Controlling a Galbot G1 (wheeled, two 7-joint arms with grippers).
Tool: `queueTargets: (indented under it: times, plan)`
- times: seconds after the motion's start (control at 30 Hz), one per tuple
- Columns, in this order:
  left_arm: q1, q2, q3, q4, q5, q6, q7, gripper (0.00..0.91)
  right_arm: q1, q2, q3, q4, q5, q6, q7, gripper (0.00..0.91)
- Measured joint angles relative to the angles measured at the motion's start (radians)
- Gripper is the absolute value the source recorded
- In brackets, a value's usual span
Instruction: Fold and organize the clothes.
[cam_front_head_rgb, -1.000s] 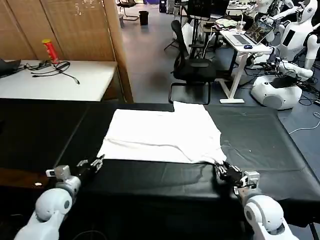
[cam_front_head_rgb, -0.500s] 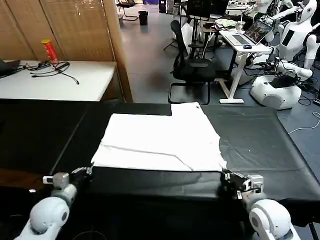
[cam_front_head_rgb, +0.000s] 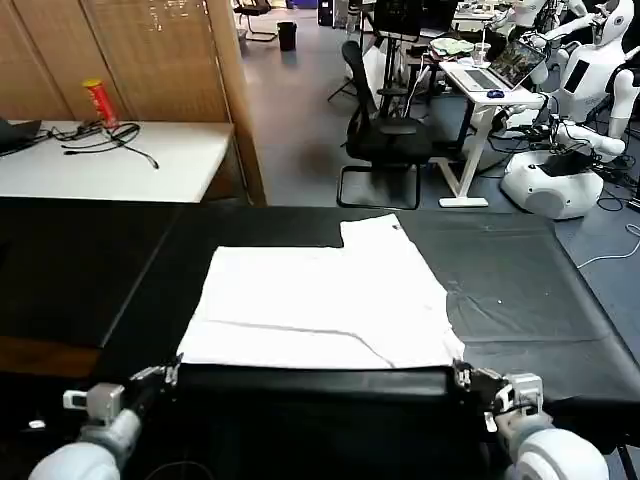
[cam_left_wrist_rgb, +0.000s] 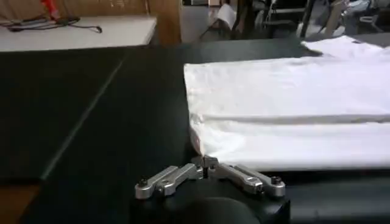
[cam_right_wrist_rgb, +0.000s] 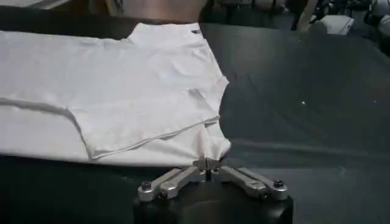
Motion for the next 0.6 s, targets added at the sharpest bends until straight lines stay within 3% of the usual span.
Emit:
queueTargets:
  times: [0.03,0.07,0.43,0.6]
  plan:
    - [0.010,-0.002,-0.003,-0.002,0.000,0.000,0.000,0.878,-0.005,0.002,-0.001,0.006,-0.007,0.000,-0.002,0.517]
    - [0.018,-0.005,-0.004,-0.004,0.000,0.001,-0.002,0.878,-0.008,0.003,-0.001,0.011,-0.013,0.000,-0.005,0.878]
    - [0.060,-0.032,-0.034,-0.041,0.047,0.042,0.005,0.878,-0.046,-0.010,0.034,0.087,-0.006,0.000,-0.027,0.878]
    - [0.080,-0.025,-0.067,-0.087,0.021,0.053,0.006,0.878,0.050,-0.029,0.031,0.067,0.023,0.010,-0.046,0.878]
